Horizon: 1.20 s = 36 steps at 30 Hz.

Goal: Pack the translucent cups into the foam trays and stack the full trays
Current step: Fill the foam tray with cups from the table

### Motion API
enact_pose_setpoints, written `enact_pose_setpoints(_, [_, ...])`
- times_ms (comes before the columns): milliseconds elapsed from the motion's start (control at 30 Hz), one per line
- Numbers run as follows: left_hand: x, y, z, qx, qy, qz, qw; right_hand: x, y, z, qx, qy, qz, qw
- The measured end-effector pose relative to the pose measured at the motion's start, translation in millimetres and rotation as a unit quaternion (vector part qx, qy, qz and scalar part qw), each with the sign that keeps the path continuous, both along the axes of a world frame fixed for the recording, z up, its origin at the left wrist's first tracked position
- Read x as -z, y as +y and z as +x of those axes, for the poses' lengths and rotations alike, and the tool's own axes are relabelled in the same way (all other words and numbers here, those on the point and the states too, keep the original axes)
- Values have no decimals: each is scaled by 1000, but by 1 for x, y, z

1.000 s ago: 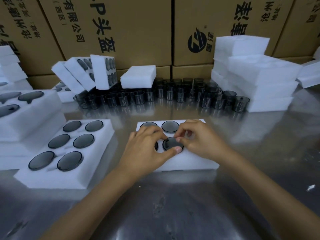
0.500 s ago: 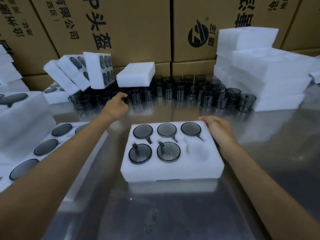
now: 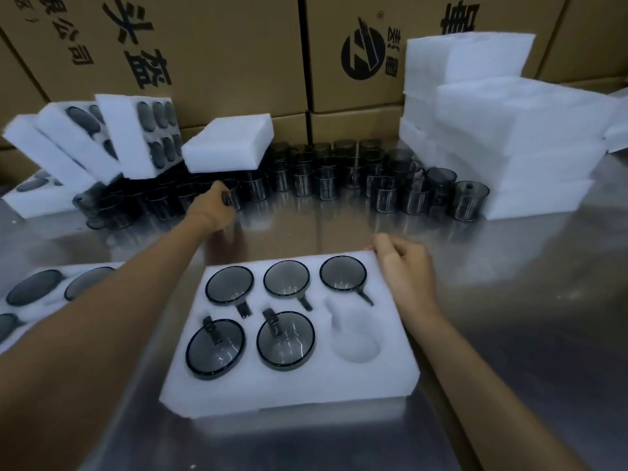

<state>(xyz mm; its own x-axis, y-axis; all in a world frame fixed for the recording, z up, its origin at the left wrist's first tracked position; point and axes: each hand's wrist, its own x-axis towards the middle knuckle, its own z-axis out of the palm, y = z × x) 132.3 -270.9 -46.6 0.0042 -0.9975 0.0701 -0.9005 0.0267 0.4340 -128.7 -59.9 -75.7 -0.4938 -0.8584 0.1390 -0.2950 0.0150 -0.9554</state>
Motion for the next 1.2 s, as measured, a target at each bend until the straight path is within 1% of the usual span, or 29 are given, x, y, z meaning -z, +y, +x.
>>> enact_pose_setpoints(100, [2, 11, 4, 9, 31, -46, 998, 1, 0, -1, -6, 2, 0, 1000])
enact_pose_setpoints(167, [-1, 25, 10, 27, 62, -52, 996, 1, 1, -1, -10, -5, 0, 1000])
enact_pose_setpoints(233, [-6, 43, 16, 51, 137, -31, 989, 1, 2, -1, -14, -18, -5, 1000])
enact_pose_setpoints(300, [-16, 65, 19, 68, 225, -8, 972, 0, 4, -1, -11, -27, -9, 1000])
enact_pose_setpoints(367, [-30, 88, 19, 78, 280, 1, 957, -3, 6, 0, -11, -31, -11, 999])
enact_pose_setpoints(467, [-57, 124, 12, 122, 309, -6, 943, -8, 10, 0, -17, -44, -5, 999])
enact_pose_setpoints(533, [-74, 148, 1, 161, 310, -6, 937, -11, 15, -2, -27, -90, -7, 996])
enact_pose_setpoints(600, [-88, 172, -16, 206, 292, -8, 934, -13, 22, -2, -27, -148, -14, 988])
enact_pose_setpoints(667, [-98, 197, -36, 265, 240, -16, 934, -14, 28, -2, -21, -173, -18, 984])
enact_pose_setpoints(767, [-97, 229, -67, 321, 87, -54, 942, -14, 35, 0, -20, -148, -11, 989])
enact_pose_setpoints(800, [-92, 236, -77, 326, 47, -68, 942, -14, 38, 0, -22, -143, -14, 989])
enact_pose_setpoints(867, [-81, 248, -94, 324, -5, -92, 942, -17, 43, 0, -28, -133, -40, 990])
enact_pose_setpoints(967, [-68, 259, -109, 299, -27, -111, 947, -27, 54, 0, -61, -75, -99, 990])
enact_pose_setpoints(1033, [-64, 262, -112, 281, -19, -128, 951, -33, 64, 2, -106, -81, -116, 984])
enact_pose_setpoints(1133, [-62, 267, -113, 284, -38, -149, 946, -36, 77, 6, -165, -74, -95, 979])
enact_pose_setpoints(1200, [-62, 270, -111, 290, -56, -147, 944, -36, 80, 6, -183, -87, -77, 976])
